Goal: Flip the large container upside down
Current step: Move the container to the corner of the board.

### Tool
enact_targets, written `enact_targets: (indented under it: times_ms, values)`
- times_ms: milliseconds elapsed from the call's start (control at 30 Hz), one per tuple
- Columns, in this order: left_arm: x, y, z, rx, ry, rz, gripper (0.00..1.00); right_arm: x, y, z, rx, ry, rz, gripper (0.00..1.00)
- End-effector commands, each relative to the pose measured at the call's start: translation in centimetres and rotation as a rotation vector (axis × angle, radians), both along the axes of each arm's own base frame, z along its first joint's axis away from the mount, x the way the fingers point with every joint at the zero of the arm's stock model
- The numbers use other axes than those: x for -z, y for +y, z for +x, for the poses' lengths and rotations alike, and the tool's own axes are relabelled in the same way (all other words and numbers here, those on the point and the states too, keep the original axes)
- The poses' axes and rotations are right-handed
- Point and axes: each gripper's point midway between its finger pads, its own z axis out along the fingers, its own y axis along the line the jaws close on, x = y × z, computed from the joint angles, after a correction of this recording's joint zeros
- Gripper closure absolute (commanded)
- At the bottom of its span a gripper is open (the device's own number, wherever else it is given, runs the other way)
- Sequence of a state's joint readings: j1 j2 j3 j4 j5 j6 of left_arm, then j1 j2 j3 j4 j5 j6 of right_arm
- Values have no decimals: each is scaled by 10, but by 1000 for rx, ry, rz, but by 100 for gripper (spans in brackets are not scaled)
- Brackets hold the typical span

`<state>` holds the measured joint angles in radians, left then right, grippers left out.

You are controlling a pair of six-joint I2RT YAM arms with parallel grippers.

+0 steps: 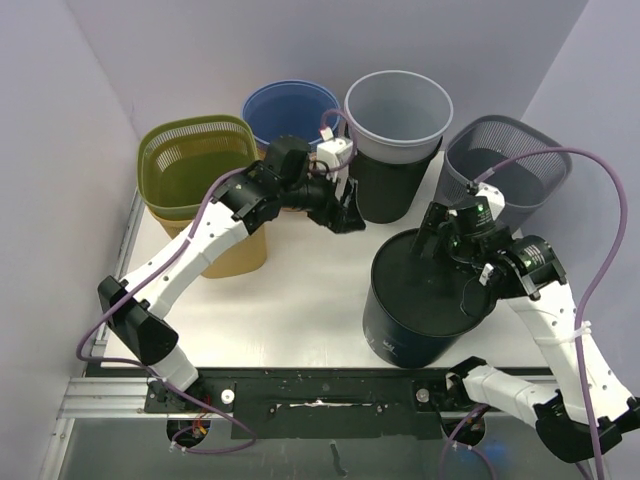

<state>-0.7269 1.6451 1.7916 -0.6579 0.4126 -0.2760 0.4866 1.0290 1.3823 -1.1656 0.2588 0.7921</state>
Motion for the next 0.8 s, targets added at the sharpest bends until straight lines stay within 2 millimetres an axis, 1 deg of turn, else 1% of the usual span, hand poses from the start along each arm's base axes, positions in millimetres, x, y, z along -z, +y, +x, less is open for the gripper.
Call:
enact_targets:
  times_ms: [0, 33, 67, 133, 233, 300, 333, 400, 433, 533, 600, 633, 667, 700, 767]
  values:
    - [39, 1, -55, 140, 131, 53, 30, 16, -49, -18, 195, 104, -194, 6]
    - [52, 3, -62, 147, 163, 71, 30, 19, -63, -21, 253, 128, -251, 6]
    - [63, 5, -68, 149, 191, 88, 30, 23, -70, -23, 269, 144, -279, 5]
    - [87, 5, -82, 169, 247, 127, 30, 26, -82, -23, 328, 159, -273, 5]
    - [115, -6, -104, 228, 310, 160, 30, 12, -83, -15, 356, 102, -244, 5]
    - [124, -23, -114, 259, 332, 150, 31, -2, -75, -4, 328, 41, -206, 5]
    - [124, -33, -116, 272, 336, 126, 31, -11, -69, 2, 300, 1, -176, 5]
    - [120, -54, -116, 297, 340, 59, 31, -36, -55, 13, 243, -106, -97, 4]
    - [119, -64, -112, 295, 344, 32, 31, -53, -51, 18, 224, -172, -61, 4]
    - [115, -95, -101, 306, 333, -26, 31, -109, -49, 23, 206, -343, 6, 4]
    - [112, -115, -96, 322, 329, -55, 31, -138, -52, 22, 212, -420, 31, 3]
    - [110, -126, -94, 331, 327, -74, 31, -149, -52, 21, 212, -451, 42, 3]
    - [102, -139, -93, 351, 321, -103, 31, -159, -53, 19, 213, -478, 51, 3]
    - [100, -150, -95, 366, 324, -120, 31, -166, -54, 19, 211, -499, 57, 3]
    - [96, -171, -95, 376, 325, -165, 31, -172, -53, 19, 208, -516, 63, 3]
